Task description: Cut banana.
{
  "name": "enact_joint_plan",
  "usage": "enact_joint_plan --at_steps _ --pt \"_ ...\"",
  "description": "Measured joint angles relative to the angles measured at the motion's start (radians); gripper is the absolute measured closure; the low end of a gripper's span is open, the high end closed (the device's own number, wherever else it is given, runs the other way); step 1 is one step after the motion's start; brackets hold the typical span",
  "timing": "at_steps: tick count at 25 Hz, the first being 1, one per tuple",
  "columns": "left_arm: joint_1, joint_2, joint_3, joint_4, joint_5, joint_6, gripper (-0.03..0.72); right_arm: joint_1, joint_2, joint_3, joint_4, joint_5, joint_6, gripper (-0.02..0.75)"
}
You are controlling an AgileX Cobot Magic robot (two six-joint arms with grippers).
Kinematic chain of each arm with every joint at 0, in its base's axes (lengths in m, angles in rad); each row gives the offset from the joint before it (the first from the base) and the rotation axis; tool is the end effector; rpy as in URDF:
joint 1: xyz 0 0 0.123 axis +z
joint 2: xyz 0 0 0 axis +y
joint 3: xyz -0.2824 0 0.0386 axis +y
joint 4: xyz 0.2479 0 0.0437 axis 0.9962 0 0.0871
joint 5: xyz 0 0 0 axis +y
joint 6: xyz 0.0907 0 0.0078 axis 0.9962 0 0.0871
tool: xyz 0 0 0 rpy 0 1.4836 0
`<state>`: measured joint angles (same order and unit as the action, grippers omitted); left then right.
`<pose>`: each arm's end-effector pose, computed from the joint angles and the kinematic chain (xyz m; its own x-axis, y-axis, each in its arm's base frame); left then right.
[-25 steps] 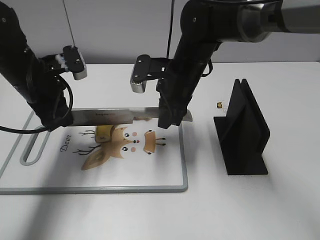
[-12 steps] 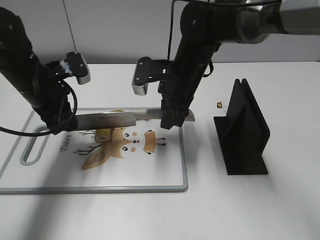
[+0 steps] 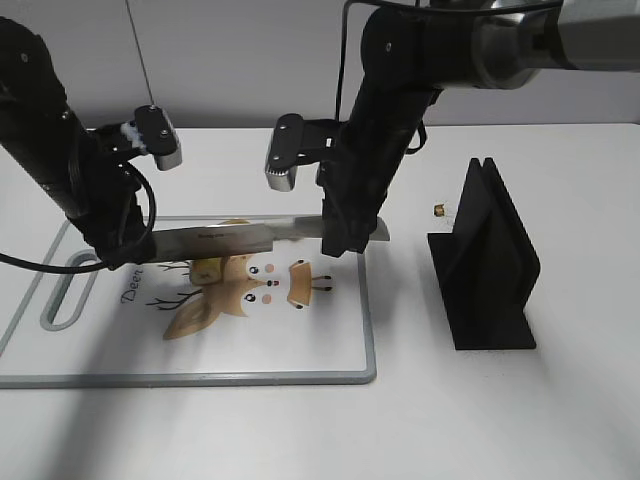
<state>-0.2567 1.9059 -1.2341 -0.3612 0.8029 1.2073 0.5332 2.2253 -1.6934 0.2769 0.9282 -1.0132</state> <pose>0.3514 -0.1162 0.1709 -0.3061 0.8941 -0.3270 0.9422 0.3338 0.0307 0.3837 0.2496 0.1487 -0.1575 -0.9400 -0.3025 -0.9851 0.1710 -0.0188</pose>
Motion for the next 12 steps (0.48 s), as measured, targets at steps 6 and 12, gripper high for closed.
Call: enact_joint_plan --at_steps 6,12 --pt "0.0 0.0 0.0 0.0 -0.002 -0.001 0.643 0.0 0.0 0.0 -0.002 -0.005 -0.003 0.554" --pt "0.0 0.0 0.0 0.0 -0.001 -0.001 0.643 0.0 0.0 0.0 -0.002 -0.006 -0.003 0.553"
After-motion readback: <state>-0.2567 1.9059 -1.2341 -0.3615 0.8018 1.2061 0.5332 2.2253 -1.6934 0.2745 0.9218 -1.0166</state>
